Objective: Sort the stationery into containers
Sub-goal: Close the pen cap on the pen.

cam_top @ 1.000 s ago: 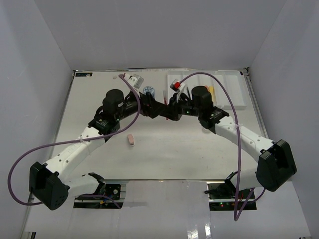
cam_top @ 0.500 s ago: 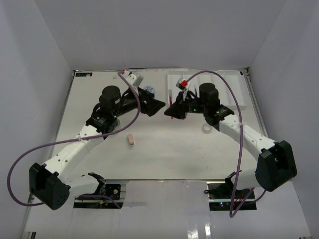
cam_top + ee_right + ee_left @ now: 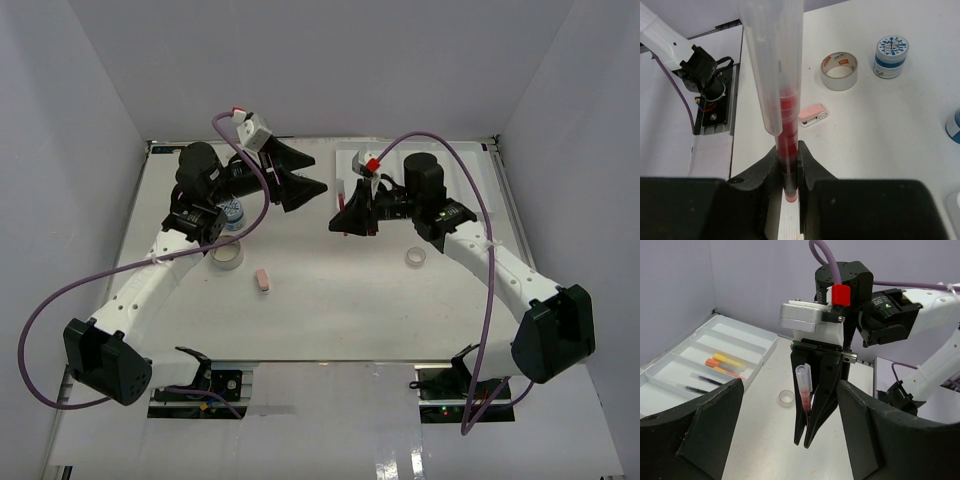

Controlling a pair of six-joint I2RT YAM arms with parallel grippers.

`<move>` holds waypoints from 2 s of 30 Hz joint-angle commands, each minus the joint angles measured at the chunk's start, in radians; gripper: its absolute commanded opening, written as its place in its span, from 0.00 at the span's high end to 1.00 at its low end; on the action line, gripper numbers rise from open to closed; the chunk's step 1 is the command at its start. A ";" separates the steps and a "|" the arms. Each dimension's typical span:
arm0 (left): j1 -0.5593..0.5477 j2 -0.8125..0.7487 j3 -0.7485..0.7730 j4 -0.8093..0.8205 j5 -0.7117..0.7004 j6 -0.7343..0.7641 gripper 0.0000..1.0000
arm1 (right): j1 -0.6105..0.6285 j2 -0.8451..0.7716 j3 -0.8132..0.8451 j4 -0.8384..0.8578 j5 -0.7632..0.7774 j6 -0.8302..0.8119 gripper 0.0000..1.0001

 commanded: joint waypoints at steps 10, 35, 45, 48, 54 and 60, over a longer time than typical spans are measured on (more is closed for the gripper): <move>0.027 0.000 -0.065 0.173 0.172 -0.139 0.19 | 0.003 0.042 0.082 -0.089 -0.077 -0.048 0.92; -0.039 0.112 0.012 0.163 0.142 -0.132 0.36 | 0.039 0.127 0.154 -0.094 -0.114 -0.052 0.92; -0.063 0.108 0.015 0.134 0.125 -0.113 0.50 | 0.044 0.107 0.142 -0.080 -0.111 -0.045 0.92; -0.066 0.108 0.014 0.128 0.122 -0.113 0.56 | 0.044 0.102 0.138 -0.080 -0.109 -0.043 0.92; -0.073 0.097 -0.009 0.122 0.108 -0.112 0.64 | 0.046 0.095 0.129 -0.068 -0.103 -0.032 0.92; -0.076 0.077 -0.028 0.102 0.074 -0.113 0.67 | 0.047 0.090 0.123 -0.057 -0.100 -0.023 0.92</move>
